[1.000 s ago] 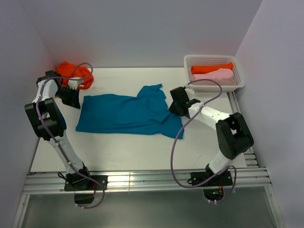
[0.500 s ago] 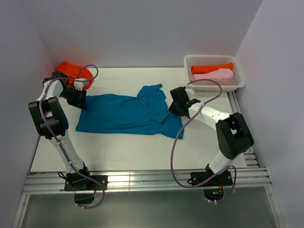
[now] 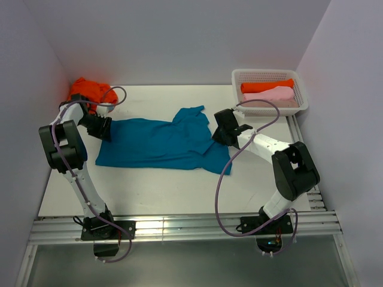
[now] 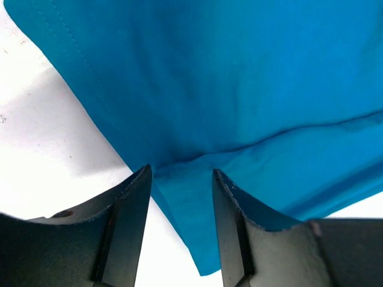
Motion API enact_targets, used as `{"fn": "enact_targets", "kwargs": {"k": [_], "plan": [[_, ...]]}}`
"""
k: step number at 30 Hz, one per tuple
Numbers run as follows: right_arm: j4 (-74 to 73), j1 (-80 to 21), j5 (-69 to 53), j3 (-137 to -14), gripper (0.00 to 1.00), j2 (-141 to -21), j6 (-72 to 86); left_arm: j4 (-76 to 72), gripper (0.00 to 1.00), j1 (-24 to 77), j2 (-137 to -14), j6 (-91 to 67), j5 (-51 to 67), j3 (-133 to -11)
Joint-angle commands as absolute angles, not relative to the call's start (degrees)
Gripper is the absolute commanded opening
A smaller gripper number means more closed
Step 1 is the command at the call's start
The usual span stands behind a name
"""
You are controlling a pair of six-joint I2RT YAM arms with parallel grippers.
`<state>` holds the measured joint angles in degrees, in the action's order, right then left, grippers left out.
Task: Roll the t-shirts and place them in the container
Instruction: Fold the tshirt
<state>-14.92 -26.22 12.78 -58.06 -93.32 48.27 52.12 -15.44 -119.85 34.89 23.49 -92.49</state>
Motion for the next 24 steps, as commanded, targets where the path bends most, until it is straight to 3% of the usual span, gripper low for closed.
{"fn": "enact_targets", "kwargs": {"k": [1,9,12,16,24], "plan": [[-13.0,-25.7,13.5,-58.8,0.0,-92.6,47.5,50.9,0.5,-15.0,-119.8,34.7,22.9,-92.0],[-13.1,-25.8,13.4,-58.6,0.0,-92.6,47.7,50.7,0.37,-15.0,-119.8,35.0,22.1,-91.4],[-13.1,-25.7,13.5,-58.6,0.0,-92.5,47.7,51.4,0.26,-15.0,-119.4,35.4,22.3,-91.5],[-13.4,-25.7,13.6,-58.7,0.0,-92.4,47.7,52.3,0.0,-15.0,-118.7,36.1,22.6,-91.8],[-14.1,-25.7,14.7,-58.4,0.0,-91.2,47.6,53.2,0.0,-15.7,-115.4,36.9,23.3,-91.6]]}}
